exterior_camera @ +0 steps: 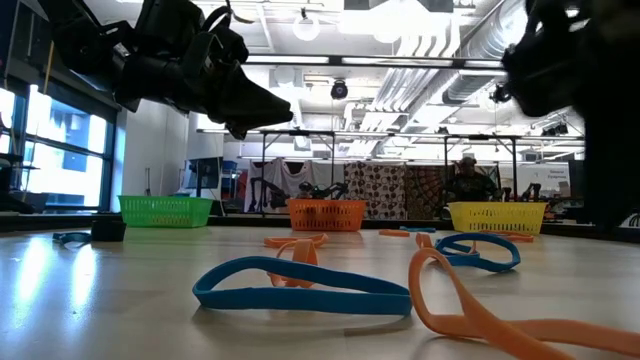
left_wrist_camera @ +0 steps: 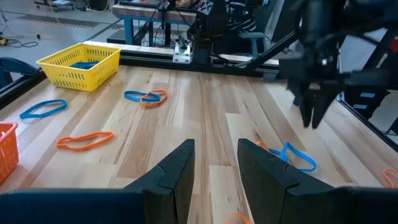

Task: Sort rubber bands into baskets
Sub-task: Put the blue rubber band into the yellow bin

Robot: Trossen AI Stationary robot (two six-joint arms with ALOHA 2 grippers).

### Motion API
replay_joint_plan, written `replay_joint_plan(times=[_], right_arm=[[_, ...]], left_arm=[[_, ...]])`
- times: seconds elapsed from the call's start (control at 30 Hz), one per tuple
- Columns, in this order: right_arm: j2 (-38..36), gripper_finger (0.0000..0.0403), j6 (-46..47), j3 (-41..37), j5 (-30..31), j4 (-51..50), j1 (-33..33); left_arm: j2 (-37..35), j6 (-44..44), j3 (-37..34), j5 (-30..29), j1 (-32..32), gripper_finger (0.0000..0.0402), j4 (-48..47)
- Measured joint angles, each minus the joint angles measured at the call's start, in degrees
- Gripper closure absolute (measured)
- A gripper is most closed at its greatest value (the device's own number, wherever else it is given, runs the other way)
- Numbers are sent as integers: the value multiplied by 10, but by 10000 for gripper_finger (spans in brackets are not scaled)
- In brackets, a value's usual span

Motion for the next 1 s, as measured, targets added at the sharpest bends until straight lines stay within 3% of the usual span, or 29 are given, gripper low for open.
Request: replay_joint_plan(times=[0.1, 0.23, 0.4, 0.53, 0.83, 1.0], right_arm=[[27, 321, -27, 0, 5, 18, -16], [39, 274, -70, 0, 57, 32, -35], [39, 258, -122, 0, 84, 39, -52], [39, 279, -161, 0, 80, 39, -59], [39, 371, -193, 0, 57, 6, -60], [39, 394, -226, 0, 35, 13, -64]], left_arm=[[0, 0, 0, 0, 0, 287, 0], [0, 0, 0, 0, 0, 287, 0], [0, 0, 0, 0, 0, 287, -1], [0, 0, 0, 0, 0, 287, -11], [0, 0, 0, 0, 0, 287, -17], [0, 0, 0, 0, 0, 287, -23]])
